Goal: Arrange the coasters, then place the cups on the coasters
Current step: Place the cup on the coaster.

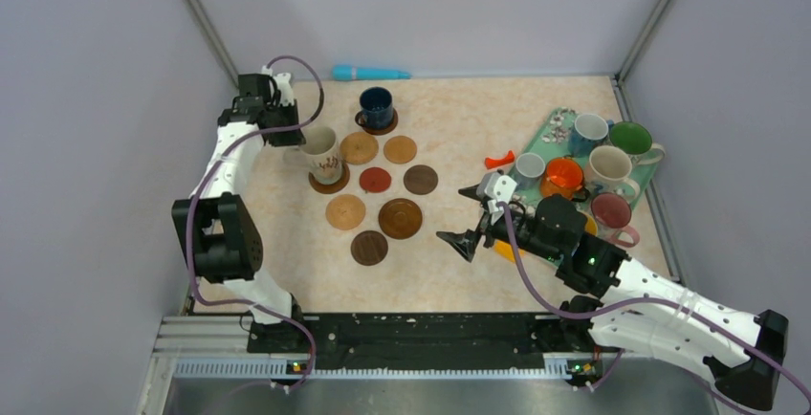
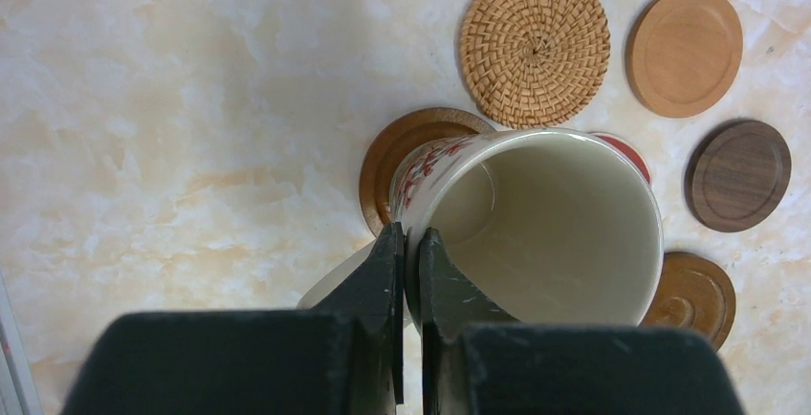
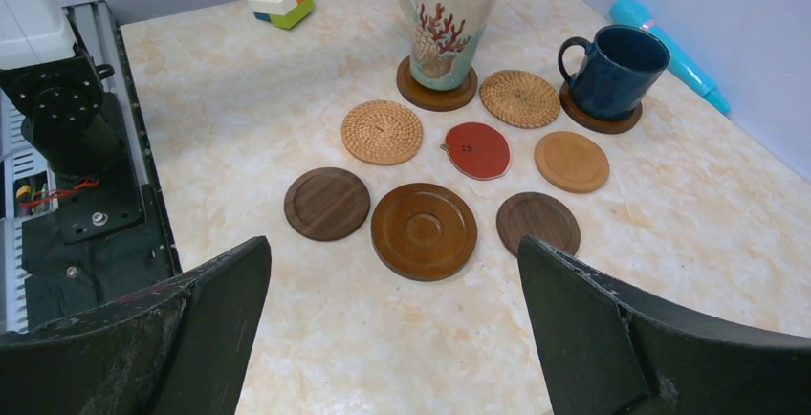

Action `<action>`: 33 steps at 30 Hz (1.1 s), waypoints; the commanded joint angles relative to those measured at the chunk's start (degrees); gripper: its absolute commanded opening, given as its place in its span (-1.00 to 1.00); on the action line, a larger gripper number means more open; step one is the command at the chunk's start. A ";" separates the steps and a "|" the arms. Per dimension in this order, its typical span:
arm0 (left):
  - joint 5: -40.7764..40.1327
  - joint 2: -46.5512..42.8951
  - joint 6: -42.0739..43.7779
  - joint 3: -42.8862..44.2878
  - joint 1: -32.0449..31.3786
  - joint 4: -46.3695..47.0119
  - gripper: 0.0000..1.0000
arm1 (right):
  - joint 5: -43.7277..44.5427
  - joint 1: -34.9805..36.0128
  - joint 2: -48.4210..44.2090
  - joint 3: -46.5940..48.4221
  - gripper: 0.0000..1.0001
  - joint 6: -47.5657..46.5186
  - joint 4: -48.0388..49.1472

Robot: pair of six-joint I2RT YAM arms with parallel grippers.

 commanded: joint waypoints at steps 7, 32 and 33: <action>2.94 1.02 1.36 2.08 0.50 4.35 -1.00 | 0.52 -0.18 -0.86 -0.09 0.98 0.06 2.59; 5.33 -1.69 -0.62 4.90 0.51 -1.27 0.16 | 10.71 -0.19 2.08 1.36 0.98 7.63 1.51; 5.49 -2.28 -1.79 5.04 0.50 -1.31 0.19 | 12.30 -0.14 2.59 1.76 0.98 9.14 0.85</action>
